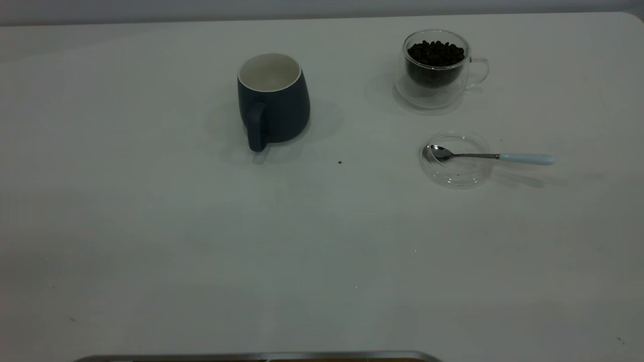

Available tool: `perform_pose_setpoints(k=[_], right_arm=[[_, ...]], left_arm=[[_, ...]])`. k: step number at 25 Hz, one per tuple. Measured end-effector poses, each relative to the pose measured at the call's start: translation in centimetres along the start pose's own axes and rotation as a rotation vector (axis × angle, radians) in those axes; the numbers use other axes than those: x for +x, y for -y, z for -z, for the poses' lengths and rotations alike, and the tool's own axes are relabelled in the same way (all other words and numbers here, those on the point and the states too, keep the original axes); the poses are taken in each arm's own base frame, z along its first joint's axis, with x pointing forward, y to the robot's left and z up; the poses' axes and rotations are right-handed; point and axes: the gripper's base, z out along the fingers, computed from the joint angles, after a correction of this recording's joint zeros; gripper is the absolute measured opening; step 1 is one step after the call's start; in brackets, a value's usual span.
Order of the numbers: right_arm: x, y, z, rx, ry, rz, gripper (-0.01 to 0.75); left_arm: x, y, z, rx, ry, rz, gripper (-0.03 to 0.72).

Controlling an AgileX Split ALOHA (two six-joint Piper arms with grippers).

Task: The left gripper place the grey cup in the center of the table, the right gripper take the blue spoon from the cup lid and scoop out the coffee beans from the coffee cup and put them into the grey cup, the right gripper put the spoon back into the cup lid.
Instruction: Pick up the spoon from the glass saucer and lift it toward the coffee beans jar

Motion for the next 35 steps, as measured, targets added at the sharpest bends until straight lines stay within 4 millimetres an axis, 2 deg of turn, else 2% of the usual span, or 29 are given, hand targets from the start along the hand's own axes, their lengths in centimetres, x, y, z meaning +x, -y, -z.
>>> perform_pose_setpoints(k=[4, 6, 8, 13, 16, 21, 26, 29, 31, 35], right_arm=[[-0.7, -0.1, -0.3, -0.022, -0.028, -0.006, 0.588], [-2.0, -0.1, -0.8, -0.041, -0.080, -0.019, 0.588], [-3.6, 0.0, -2.2, -0.065, -0.161, -0.045, 0.588], [-7.7, 0.1, -7.8, -0.137, -0.268, -0.156, 0.588], [-8.7, 0.4, -12.1, -0.162, -0.316, -0.218, 0.588], [-8.8, 0.3, -17.5, -0.208, -0.379, -0.382, 0.589], [-8.1, 0.1, -21.7, -0.259, -0.419, -0.500, 0.589], [-7.7, 0.7, -24.1, -0.254, -0.448, -0.590, 0.592], [-7.4, 1.3, -25.6, -0.251, -0.464, -0.637, 0.617], [-5.7, 2.3, -28.0, -0.245, -0.519, -0.728, 0.715]], left_arm=[[0.0, 0.0, 0.0, 0.000, 0.000, -0.008, 0.567], [0.0, 0.0, 0.0, 0.000, 0.000, -0.008, 0.567], [0.0, 0.0, 0.0, 0.000, 0.000, -0.008, 0.567], [0.0, 0.0, 0.0, 0.000, 0.000, -0.008, 0.567], [0.0, 0.0, 0.0, 0.000, 0.000, -0.008, 0.567], [0.0, 0.0, 0.0, 0.000, 0.000, -0.008, 0.567], [0.0, 0.0, 0.0, 0.000, 0.000, -0.008, 0.567], [0.0, 0.0, 0.0, 0.000, 0.000, -0.008, 0.567], [0.0, 0.0, 0.0, 0.000, 0.000, -0.008, 0.567], [0.0, 0.0, 0.0, 0.000, 0.000, -0.007, 0.567]])
